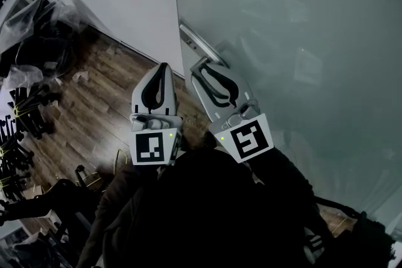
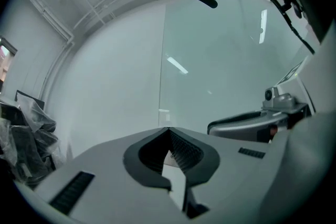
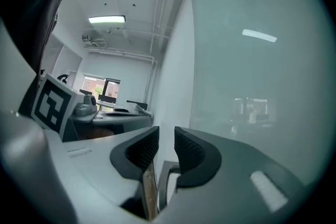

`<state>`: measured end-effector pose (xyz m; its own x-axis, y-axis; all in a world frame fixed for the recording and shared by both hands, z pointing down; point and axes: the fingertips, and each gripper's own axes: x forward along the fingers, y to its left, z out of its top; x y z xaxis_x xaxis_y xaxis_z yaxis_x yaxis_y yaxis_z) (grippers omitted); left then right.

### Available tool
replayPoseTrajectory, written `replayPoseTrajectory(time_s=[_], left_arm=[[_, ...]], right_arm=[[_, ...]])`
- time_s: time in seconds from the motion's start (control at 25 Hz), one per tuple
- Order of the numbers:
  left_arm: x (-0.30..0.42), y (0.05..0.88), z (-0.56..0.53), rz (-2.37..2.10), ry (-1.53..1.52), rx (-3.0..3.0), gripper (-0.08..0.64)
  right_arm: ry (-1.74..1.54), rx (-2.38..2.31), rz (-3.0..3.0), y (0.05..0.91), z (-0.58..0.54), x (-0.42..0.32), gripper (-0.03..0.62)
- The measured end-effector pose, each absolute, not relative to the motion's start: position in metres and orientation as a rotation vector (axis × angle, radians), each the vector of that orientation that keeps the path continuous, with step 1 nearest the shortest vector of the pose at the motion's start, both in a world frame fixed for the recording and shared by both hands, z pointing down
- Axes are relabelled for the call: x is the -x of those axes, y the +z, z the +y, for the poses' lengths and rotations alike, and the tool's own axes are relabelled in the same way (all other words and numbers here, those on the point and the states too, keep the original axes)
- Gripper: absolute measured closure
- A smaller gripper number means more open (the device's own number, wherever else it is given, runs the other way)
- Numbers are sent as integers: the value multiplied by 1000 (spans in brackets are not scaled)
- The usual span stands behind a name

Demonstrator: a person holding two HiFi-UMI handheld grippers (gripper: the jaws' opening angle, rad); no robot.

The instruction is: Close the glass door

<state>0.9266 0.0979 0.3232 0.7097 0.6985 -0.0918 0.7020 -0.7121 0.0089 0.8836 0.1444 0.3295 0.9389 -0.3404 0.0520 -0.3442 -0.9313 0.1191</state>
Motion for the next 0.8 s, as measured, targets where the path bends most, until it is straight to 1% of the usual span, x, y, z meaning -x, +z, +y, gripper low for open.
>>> replayPoseTrajectory(time_s=[0.16, 0.32, 0.52, 0.8], left_arm=[[-924, 315, 115, 1165, -123, -2847, 563], [-921, 322, 113, 1151, -76, -2875, 563], [-921, 327, 99, 1097, -56, -2893, 563], [-913, 339, 82, 1099, -29, -2905, 563]], right_arm=[[186, -2989, -532, 364, 154, -885, 517], [264, -2987, -529, 384, 155, -890, 517], [270, -2974, -489, 388, 158, -893, 511], [303, -3042, -540, 395, 152, -891, 523]])
